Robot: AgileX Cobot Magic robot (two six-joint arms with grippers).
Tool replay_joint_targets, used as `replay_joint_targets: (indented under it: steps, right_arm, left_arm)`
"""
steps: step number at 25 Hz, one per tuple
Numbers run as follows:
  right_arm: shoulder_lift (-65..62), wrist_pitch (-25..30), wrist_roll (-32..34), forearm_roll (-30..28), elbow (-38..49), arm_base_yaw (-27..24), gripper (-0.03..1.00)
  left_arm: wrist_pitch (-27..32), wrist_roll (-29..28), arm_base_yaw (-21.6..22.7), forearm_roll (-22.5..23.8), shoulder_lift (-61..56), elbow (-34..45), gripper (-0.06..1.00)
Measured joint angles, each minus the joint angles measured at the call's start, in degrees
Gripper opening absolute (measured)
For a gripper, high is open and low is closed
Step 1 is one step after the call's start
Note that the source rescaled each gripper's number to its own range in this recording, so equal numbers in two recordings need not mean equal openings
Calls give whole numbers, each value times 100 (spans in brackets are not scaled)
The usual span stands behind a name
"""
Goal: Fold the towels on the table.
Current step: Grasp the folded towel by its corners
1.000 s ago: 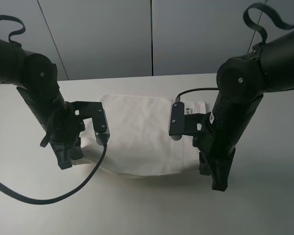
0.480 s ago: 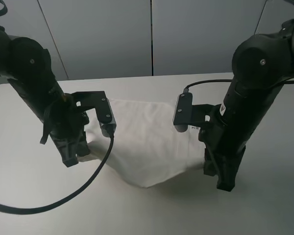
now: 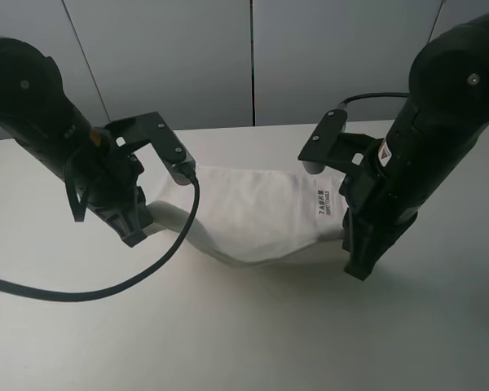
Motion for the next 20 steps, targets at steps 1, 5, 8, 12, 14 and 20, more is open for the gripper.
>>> replay_joint_targets:
  steps: [1, 5, 8, 12, 14, 20]
  right_arm:
    - [-3, 0, 73, -68, -47, 0, 1]
    - [-13, -10, 462, -304, -198, 0, 1]
    - [-13, -91, 1010, -656, -220, 0, 0]
    - [-13, -293, 2106, -1190, -220, 0, 0]
    - [-13, -457, 2729, -1415, -232, 0, 0]
    - [-13, -998, 3925, -1798, -245, -15, 0]
  left_arm:
    - [-29, -165, 0, 82, 0, 0, 0]
    - [-155, -926, 0, 463, 0, 0, 0]
    - [-309, -1693, 0, 898, 0, 0, 0]
    - [-592, -2761, 158, 1266, 0, 0, 0]
    - [-754, -3174, 304, 1305, 0, 0, 0]
    - [-1152, -3590, 599, 1319, -22, 0, 0]
